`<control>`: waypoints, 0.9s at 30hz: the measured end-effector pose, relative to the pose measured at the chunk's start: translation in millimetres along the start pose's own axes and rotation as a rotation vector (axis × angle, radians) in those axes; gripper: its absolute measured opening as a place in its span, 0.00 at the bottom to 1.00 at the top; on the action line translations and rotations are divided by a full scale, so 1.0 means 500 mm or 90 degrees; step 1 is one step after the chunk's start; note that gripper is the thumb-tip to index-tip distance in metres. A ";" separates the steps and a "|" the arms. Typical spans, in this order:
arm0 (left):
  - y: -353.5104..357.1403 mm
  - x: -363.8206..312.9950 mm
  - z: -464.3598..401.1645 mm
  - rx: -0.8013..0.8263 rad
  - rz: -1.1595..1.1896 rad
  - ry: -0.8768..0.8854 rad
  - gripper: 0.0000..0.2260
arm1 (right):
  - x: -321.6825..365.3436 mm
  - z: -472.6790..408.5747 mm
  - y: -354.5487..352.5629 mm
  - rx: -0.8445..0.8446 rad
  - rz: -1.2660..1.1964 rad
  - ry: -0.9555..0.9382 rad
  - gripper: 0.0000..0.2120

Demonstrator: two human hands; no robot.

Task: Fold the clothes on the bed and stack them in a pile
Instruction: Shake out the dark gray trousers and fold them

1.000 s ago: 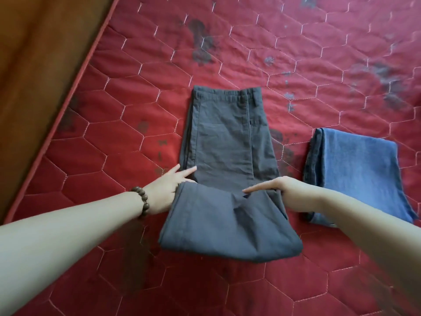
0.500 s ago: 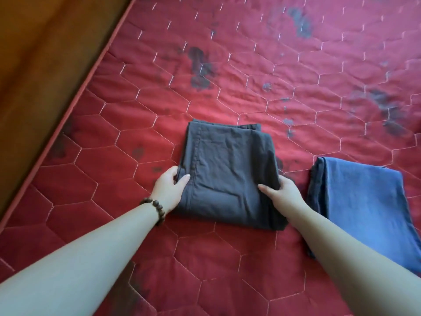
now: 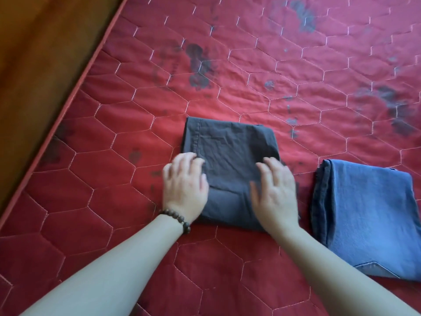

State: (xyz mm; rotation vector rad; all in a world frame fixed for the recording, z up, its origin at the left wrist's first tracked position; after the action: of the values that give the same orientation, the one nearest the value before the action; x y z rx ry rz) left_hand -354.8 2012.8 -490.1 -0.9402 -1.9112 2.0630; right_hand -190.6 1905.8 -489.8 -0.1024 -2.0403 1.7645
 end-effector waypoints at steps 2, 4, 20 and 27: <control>0.061 -0.048 0.008 0.131 -0.071 0.127 0.22 | 0.053 0.013 0.059 0.106 0.037 -0.116 0.22; 0.121 -0.051 0.024 0.231 -0.174 0.166 0.28 | 0.068 0.024 0.115 0.200 0.071 -0.162 0.24; 0.070 -0.044 -0.053 0.064 -0.125 0.058 0.21 | -0.030 -0.061 0.071 0.055 0.032 0.026 0.24; 0.146 -0.030 -0.178 0.206 -0.191 0.095 0.25 | 0.055 -0.191 0.162 0.220 0.083 -0.110 0.26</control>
State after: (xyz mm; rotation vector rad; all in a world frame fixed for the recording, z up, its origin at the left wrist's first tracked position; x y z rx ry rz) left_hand -273.5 2067.4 -552.3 -0.6647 -1.4804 1.9789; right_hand -198.2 2018.2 -551.4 0.0243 -1.8416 2.2507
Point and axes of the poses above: each hand's wrist, its own z-axis away from the middle knuckle, its own y-axis out of the palm, x = y × z, the point moved 8 cm from there along -z, towards the middle knuckle, and after that the axes turned 9 degrees about x, right-handed, at the moved point
